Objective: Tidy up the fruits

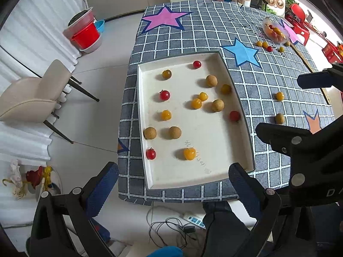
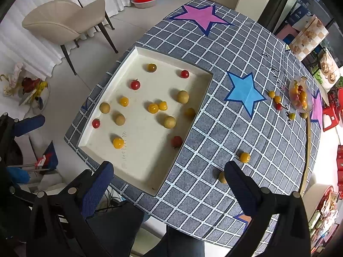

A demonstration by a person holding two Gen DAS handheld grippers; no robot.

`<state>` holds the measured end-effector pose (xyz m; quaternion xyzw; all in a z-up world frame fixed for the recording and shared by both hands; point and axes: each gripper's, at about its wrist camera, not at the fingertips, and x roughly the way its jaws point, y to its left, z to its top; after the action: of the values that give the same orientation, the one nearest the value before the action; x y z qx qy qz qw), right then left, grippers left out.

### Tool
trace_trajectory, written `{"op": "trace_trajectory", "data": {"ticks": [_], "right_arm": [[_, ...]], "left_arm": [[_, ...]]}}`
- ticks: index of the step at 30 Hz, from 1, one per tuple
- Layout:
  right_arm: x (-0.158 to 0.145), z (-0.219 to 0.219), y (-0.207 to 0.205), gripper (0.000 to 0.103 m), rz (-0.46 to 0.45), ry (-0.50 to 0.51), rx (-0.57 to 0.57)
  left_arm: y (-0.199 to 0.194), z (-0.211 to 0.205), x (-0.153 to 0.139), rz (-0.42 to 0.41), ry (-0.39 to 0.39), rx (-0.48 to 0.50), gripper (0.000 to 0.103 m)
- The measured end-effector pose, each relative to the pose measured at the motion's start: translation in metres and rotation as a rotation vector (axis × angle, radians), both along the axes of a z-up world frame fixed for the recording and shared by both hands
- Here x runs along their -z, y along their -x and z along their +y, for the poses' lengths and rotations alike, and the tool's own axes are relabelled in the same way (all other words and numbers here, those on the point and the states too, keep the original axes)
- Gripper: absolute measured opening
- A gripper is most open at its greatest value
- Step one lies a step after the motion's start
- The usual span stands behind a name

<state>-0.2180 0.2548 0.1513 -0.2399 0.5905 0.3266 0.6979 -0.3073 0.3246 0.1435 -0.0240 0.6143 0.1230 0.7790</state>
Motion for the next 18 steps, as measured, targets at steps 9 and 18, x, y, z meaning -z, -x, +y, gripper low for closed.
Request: {"op": "trace_trajectory", "data": {"ticks": [9, 18], "right_arm": [[0.0014, 0.0004, 0.0014, 0.103, 0.007, 0.000, 0.007], [0.0032, -0.0001, 0.0023, 0.103, 0.012, 0.000, 0.014]], "left_arm": [[-0.0005, -0.0005, 0.0023, 0.004, 0.009, 0.001, 0.103], [-0.0009, -0.0011, 0.0053, 0.010, 0.015, 0.007, 0.103]]}}
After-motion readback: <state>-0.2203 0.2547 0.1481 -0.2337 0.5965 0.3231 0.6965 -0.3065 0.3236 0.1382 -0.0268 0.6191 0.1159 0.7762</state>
